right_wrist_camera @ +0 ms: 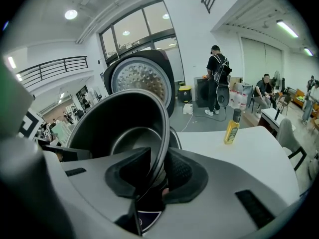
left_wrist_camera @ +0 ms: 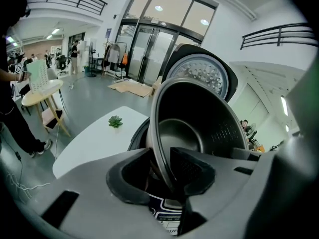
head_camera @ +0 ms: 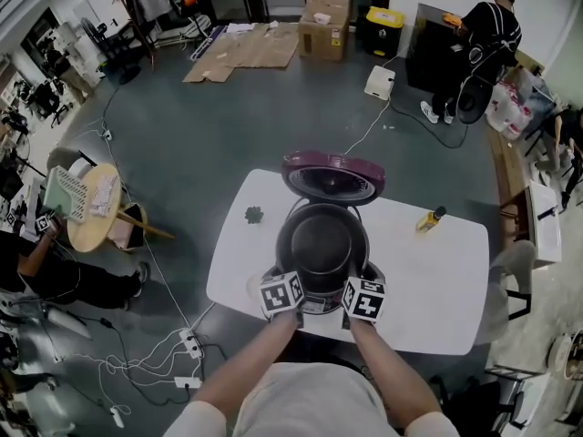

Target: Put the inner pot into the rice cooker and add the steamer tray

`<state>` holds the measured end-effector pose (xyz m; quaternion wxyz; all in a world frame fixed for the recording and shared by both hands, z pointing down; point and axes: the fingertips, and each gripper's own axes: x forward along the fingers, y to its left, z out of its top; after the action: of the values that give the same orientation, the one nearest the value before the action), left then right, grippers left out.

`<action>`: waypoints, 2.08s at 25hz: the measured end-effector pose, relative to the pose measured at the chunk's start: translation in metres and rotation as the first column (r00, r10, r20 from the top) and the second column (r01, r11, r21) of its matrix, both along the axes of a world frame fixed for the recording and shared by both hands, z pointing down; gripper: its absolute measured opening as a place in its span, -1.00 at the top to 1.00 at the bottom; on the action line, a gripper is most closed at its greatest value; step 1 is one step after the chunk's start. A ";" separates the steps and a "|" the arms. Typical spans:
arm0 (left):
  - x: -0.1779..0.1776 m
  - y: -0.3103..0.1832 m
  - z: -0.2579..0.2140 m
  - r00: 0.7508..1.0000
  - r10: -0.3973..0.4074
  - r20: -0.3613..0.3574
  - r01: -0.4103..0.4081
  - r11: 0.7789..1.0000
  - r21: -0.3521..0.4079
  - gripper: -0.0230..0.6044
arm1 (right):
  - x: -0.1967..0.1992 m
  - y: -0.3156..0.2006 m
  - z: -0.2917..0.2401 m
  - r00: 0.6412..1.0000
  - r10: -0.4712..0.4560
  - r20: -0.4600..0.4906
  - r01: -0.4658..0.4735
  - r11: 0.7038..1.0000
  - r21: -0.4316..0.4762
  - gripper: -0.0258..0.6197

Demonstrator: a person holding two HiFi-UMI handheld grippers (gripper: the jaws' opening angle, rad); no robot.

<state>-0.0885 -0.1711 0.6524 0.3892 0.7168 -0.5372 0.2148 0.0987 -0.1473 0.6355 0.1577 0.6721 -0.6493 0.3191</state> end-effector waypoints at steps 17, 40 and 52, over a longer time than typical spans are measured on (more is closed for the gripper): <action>0.001 -0.016 0.033 0.975 0.202 0.093 -0.193 0.976 -0.104 0.40 | -0.008 -0.006 0.037 1.000 -0.022 -0.005 0.021 0.990 -0.139 0.57; 0.011 -0.028 0.084 0.756 0.601 0.260 -0.541 0.797 -0.268 0.19 | -0.018 -0.002 0.084 0.990 -0.127 0.062 0.141 0.923 -0.357 0.50; 0.013 -0.027 0.087 0.737 0.622 0.264 -0.550 0.779 -0.302 0.12 | -0.010 -0.010 0.089 0.989 -0.094 0.118 0.130 0.926 -0.353 0.51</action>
<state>-0.0759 -0.1982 0.7391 0.2705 0.7560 -0.3181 0.5041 0.0882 -0.1576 0.7246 0.2638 0.5771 -0.6243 0.4557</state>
